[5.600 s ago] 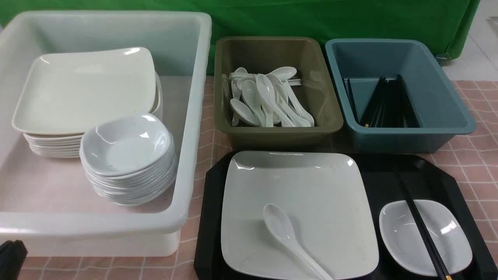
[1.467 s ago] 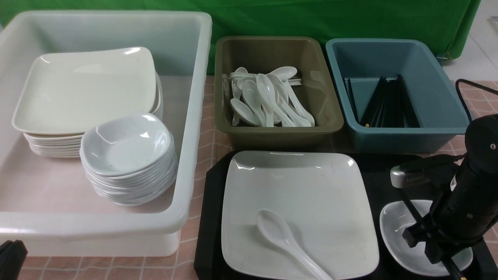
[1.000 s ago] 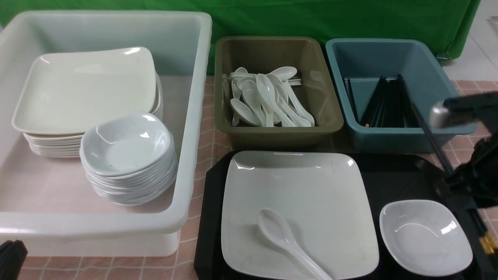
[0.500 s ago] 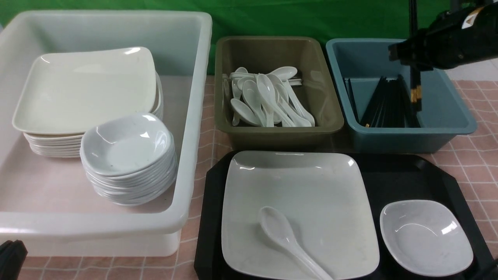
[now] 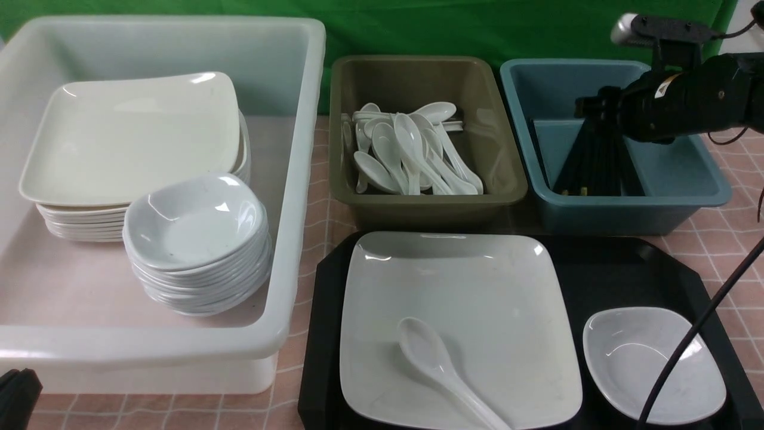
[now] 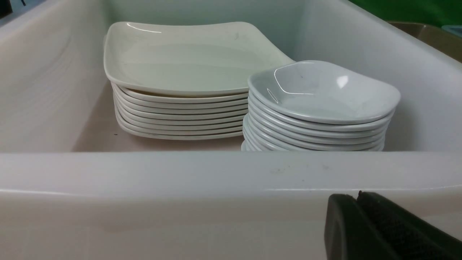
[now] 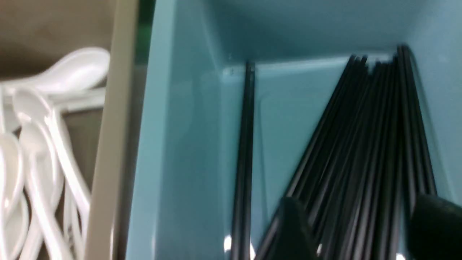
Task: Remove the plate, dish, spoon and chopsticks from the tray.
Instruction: Use the right arm to put the chopsticks into the small storage box on the right, then use the left arm to grab a soup spoon from the plate
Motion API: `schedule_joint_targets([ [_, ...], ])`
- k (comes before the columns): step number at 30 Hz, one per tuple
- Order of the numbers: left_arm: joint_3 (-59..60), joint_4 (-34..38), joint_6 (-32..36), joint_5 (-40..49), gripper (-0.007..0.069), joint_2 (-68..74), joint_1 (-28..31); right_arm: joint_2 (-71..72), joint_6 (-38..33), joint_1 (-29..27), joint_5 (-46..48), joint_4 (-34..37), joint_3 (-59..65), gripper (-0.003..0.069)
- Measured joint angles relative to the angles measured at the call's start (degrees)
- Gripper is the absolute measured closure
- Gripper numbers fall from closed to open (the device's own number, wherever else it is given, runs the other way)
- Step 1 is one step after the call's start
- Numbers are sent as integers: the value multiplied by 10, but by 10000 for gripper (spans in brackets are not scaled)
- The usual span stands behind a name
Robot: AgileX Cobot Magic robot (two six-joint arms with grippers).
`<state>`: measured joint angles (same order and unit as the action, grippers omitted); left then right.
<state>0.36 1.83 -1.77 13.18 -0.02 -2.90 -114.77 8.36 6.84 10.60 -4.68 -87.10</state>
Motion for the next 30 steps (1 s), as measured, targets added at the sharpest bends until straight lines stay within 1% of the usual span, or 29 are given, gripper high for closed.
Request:
schedule_joint_targets([
  [1,0,0,0,0,603,0,0,2,0,0,4,0,0,164],
  [2,0,0,0,0,603,0,0,19,0,3,32,0,0,167],
  [3,0,0,0,0,603,0,0,38,-2,6,69,-1,0,189],
  [5,0,0,0,0,603,0,0,78,-15,11,125,-1,0,260],
  [7,0,0,0,0,603,0,0,119,-30,18,194,-1,0,379],
  [9,0,0,0,0,603,0,0,161,-47,26,281,-1,-1,496],
  [11,0,0,0,0,603,0,0,201,-52,33,353,0,-2,593],
  [12,0,0,0,0,603,0,0,227,-56,40,406,1,-2,620],
  [13,0,0,0,0,603,0,0,231,-56,43,414,1,-2,625],
  [14,0,0,0,0,603,0,0,258,-58,54,473,2,2,629],
  [15,0,0,0,0,603,0,0,266,-58,58,485,3,4,629],
  [17,0,0,0,0,603,0,0,314,-60,87,539,13,28,629],
  [18,0,0,0,0,603,0,0,317,-60,93,540,14,34,629],
  [19,0,0,0,0,603,0,0,342,-60,117,540,19,57,629],
  [20,0,0,0,0,603,0,0,348,-60,120,540,20,60,629],
  [22,0,0,0,0,603,0,0,381,-63,165,540,24,106,629],
  [24,0,0,0,0,603,0,0,395,-65,179,540,26,123,628],
  [25,0,0,0,0,603,0,0,413,-68,198,540,26,150,627],
  [30,0,0,0,0,603,0,0,476,-71,208,540,24,211,627],
])
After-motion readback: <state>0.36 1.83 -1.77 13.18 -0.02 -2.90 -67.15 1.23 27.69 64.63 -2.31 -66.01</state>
